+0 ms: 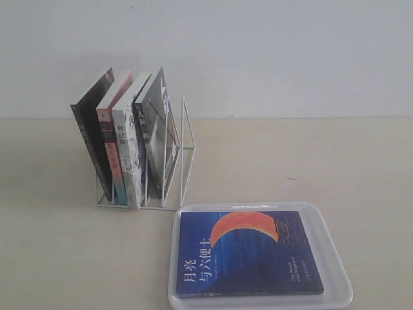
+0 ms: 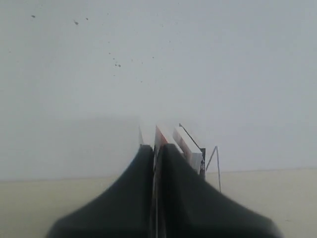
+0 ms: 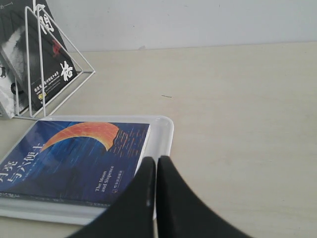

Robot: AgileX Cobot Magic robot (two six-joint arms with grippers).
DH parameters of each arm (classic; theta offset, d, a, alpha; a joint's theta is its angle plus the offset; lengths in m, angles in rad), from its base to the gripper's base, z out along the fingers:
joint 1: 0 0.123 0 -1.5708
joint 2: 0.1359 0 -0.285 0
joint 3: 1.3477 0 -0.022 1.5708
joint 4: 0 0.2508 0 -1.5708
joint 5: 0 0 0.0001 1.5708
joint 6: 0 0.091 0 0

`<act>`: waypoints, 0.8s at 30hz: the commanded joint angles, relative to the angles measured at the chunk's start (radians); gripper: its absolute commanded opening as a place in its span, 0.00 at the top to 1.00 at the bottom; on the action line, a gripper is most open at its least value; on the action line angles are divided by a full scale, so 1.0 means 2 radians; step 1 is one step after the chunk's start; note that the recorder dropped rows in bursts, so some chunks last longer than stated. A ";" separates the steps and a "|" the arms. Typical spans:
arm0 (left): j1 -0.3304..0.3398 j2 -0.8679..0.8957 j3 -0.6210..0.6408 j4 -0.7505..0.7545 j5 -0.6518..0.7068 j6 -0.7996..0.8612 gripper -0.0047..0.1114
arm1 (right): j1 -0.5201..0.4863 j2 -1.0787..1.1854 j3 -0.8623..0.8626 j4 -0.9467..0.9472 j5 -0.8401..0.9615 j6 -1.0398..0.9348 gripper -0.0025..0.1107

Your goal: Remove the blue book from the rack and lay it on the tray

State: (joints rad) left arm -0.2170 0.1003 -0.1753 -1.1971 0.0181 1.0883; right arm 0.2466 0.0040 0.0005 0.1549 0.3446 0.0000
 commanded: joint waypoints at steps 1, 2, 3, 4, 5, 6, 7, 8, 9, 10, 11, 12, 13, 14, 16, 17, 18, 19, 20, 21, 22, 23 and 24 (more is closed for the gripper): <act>0.026 -0.045 0.016 0.024 -0.009 -0.004 0.91 | -0.003 -0.002 0.000 -0.003 -0.005 -0.004 0.98; 0.034 -0.050 0.022 0.063 -0.009 -0.039 0.91 | -0.003 -0.002 0.000 -0.003 -0.005 -0.004 0.98; 0.039 -0.050 0.025 0.091 -0.009 -0.063 0.91 | -0.003 -0.002 0.000 -0.003 -0.005 -0.004 0.98; 0.043 -0.050 0.029 0.127 -0.012 -0.100 0.91 | -0.003 -0.002 0.000 -0.003 -0.005 -0.004 0.98; 0.048 -0.050 0.035 0.172 -0.012 -0.146 0.91 | -0.003 -0.002 0.000 -0.003 -0.005 -0.004 0.98; 0.053 -0.050 0.040 0.212 -0.012 -0.188 0.91 | -0.003 -0.002 0.000 -0.003 -0.005 -0.004 0.98; 0.059 -0.050 0.047 0.263 -0.012 -0.244 0.91 | -0.003 -0.002 0.000 -0.003 -0.005 -0.004 0.98; 0.064 -0.050 0.055 0.316 -0.012 -0.303 0.91 | -0.003 -0.002 0.000 -0.003 -0.005 -0.004 0.98; 0.066 -0.050 0.061 0.360 -0.012 -0.357 0.91 | -0.003 -0.002 0.000 -0.003 -0.005 -0.004 0.98; 0.071 -0.050 0.070 0.411 -0.012 -0.408 0.91 | -0.003 -0.002 0.000 -0.003 -0.005 -0.004 0.98; 0.073 -0.050 0.079 0.456 -0.009 -0.451 0.91 | -0.003 -0.002 0.000 -0.003 -0.005 -0.004 0.98; 0.079 -0.050 0.088 0.518 -0.009 -0.515 0.91 | -0.003 -0.002 0.000 -0.003 -0.005 -0.004 0.98; 0.081 -0.050 0.088 0.541 0.003 -0.539 0.91 | -0.003 -0.002 0.000 -0.003 -0.005 -0.004 0.98; 0.082 -0.050 0.088 0.565 0.035 -0.561 0.91 | -0.003 -0.002 0.000 -0.003 -0.005 -0.004 0.98; 0.082 -0.050 0.088 0.569 0.066 -0.563 0.91 | -0.003 -0.002 0.000 -0.003 -0.005 -0.004 0.98; 0.082 -0.050 0.088 0.574 0.084 -0.563 0.91 | -0.003 -0.002 0.000 -0.003 -0.005 -0.004 0.98; 0.082 -0.050 0.088 0.576 0.116 -0.563 0.91 | -0.003 -0.002 0.000 -0.003 -0.005 -0.004 0.98; 0.082 -0.050 0.088 0.576 0.128 -0.563 0.91 | -0.003 -0.002 0.000 -0.003 -0.005 -0.004 0.98; 0.082 -0.050 0.088 0.576 0.146 -0.563 0.91 | -0.003 -0.002 0.000 -0.003 -0.005 -0.004 0.98; 0.082 -0.050 0.088 0.576 0.155 -0.561 0.91 | -0.003 -0.002 0.000 -0.003 -0.005 -0.004 0.98; 0.082 -0.050 0.088 0.576 0.160 -0.561 0.91 | -0.003 -0.002 0.000 -0.003 -0.005 -0.004 0.98; 0.082 -0.050 0.088 0.576 0.162 -0.561 0.91 | -0.003 -0.002 0.000 -0.003 -0.005 -0.004 0.98; 0.082 -0.050 0.088 0.576 0.162 -0.561 0.91 | -0.003 -0.002 0.000 -0.003 -0.005 -0.004 0.98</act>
State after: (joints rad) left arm -0.0578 0.0035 -0.0036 -0.0484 0.3316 -0.0242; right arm 0.2466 0.0040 0.0005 0.1549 0.3446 0.0000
